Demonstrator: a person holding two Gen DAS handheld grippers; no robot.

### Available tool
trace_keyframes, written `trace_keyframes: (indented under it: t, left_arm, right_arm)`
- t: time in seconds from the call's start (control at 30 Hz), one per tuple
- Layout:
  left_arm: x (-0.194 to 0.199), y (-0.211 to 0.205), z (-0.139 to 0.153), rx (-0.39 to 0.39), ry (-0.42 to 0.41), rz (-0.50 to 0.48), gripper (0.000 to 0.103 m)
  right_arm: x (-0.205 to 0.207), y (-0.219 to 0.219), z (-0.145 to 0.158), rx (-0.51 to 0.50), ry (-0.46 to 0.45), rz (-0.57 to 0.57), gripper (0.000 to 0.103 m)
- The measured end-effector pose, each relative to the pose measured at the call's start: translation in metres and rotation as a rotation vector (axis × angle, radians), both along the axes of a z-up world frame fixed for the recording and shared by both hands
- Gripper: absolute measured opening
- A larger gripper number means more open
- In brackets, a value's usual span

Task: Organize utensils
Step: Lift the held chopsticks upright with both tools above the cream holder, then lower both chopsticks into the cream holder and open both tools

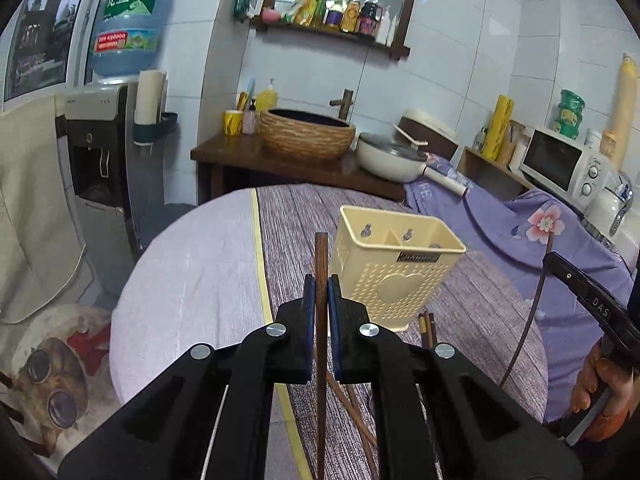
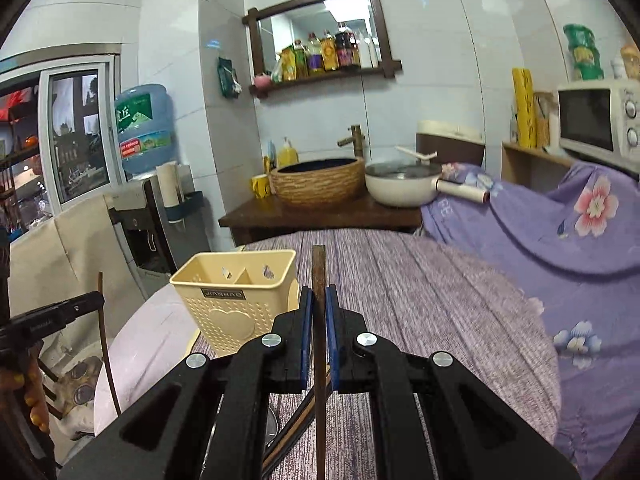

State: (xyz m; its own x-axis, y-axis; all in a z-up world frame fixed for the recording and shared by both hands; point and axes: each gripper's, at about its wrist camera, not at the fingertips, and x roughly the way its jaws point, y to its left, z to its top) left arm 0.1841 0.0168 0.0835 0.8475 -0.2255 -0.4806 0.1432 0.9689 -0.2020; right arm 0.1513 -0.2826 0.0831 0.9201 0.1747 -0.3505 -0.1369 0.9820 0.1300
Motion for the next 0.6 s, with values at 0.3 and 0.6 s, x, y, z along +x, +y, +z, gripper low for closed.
trace_keyframes:
  t: [0.3,0.6]
  left_arm:
    - [-0.018,-0.003,0.025,0.014,-0.072,-0.004,0.007]
    - [-0.012,-0.009,0.06,0.02,-0.136,-0.037,0.007]
  right_arm:
    - [-0.007,-0.005,0.016,0.006,-0.036,0.02,0.007]
    - [0.004,-0.001,0.045,0.029,-0.082,0.062,0.007]
